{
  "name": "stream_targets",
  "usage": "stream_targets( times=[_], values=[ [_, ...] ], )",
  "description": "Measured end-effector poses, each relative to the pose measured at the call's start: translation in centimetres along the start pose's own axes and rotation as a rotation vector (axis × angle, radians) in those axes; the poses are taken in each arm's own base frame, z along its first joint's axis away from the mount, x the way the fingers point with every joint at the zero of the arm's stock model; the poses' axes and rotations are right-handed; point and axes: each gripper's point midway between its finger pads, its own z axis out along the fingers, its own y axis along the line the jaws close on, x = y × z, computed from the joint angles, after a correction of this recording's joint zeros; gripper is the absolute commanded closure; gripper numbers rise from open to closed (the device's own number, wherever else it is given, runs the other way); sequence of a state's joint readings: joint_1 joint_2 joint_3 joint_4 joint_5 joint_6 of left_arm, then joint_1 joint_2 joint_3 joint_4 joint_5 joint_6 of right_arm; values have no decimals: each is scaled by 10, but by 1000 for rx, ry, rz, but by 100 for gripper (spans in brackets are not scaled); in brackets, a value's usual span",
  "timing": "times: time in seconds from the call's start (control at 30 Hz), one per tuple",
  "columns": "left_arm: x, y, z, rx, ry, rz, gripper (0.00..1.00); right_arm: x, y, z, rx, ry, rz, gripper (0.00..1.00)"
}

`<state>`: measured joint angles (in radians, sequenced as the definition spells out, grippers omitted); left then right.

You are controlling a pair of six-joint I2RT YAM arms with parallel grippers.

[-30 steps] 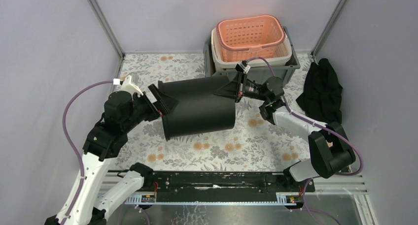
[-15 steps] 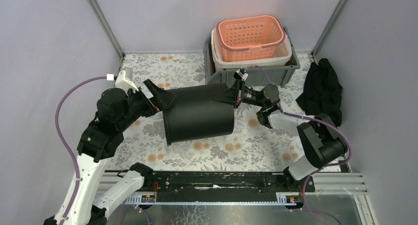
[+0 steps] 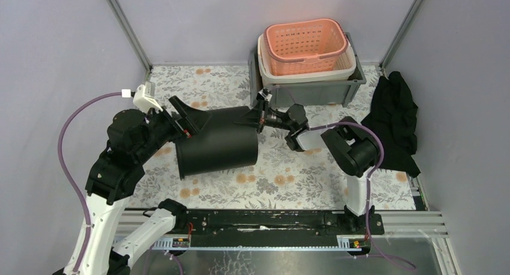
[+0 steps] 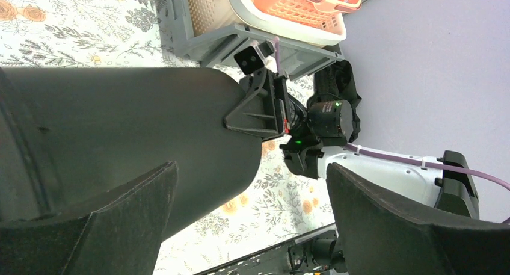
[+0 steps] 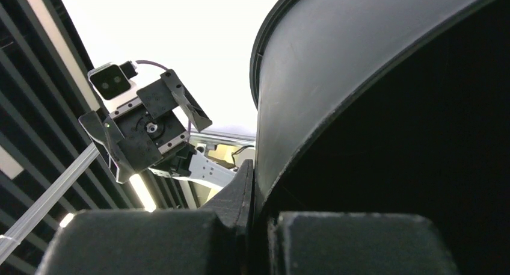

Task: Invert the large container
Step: Turn the container upside down at the center of the board.

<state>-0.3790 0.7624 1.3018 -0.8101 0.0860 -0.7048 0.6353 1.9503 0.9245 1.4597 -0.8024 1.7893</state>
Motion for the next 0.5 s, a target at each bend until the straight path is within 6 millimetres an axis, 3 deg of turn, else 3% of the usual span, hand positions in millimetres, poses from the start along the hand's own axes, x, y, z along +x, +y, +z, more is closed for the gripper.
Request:
stream_targets(
  times=[0.27, 0.5],
  values=[
    [2, 2, -1, -8, 9, 3, 0, -21, 3, 46, -88, -22, -17, 100],
    [2, 2, 3, -16, 18, 3, 0, -56, -26, 85, -146, -97, 24, 100]
  ],
)
